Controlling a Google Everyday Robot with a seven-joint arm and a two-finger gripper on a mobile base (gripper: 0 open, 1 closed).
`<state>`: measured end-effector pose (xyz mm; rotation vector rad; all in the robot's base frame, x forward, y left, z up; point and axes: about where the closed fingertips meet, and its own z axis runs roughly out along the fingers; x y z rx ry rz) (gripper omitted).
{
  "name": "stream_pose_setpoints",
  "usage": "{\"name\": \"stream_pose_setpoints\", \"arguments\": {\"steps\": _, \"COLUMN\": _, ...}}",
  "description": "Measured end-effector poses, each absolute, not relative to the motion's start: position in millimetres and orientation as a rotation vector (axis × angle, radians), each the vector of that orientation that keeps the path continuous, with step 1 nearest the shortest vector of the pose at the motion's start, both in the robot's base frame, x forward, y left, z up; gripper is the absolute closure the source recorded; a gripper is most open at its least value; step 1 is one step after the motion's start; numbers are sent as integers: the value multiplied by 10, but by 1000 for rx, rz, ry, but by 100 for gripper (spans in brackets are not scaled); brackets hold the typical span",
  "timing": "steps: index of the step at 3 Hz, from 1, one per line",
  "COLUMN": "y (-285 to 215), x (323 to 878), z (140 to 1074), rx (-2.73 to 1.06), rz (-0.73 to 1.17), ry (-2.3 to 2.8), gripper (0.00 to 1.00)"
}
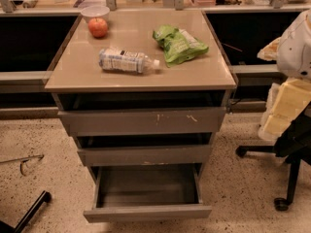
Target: Close bottom drawer
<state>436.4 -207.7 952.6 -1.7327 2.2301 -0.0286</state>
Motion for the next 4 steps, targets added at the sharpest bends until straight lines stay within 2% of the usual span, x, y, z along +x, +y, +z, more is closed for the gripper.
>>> {"name": "stream_pose_setpoints", "arguments": {"steps": 2, "y": -1833, "x": 4350, "z": 7877, "rx": -1633, "rz": 403, "ry": 2185, "gripper": 0}}
{"name": "stream_pose_setpoints", "arguments": {"steps": 3, "y": -1818, "x": 4359, "z": 7787, "rx": -1630, "rz": 417, "ry": 2187, "gripper": 0}}
{"name": "stream_pose_setpoints", "arguments": {"steps": 4, "y": -1766, "x": 4379, "z": 7198, "rx": -1576, "rz": 544, "ry": 2165, "gripper": 0}}
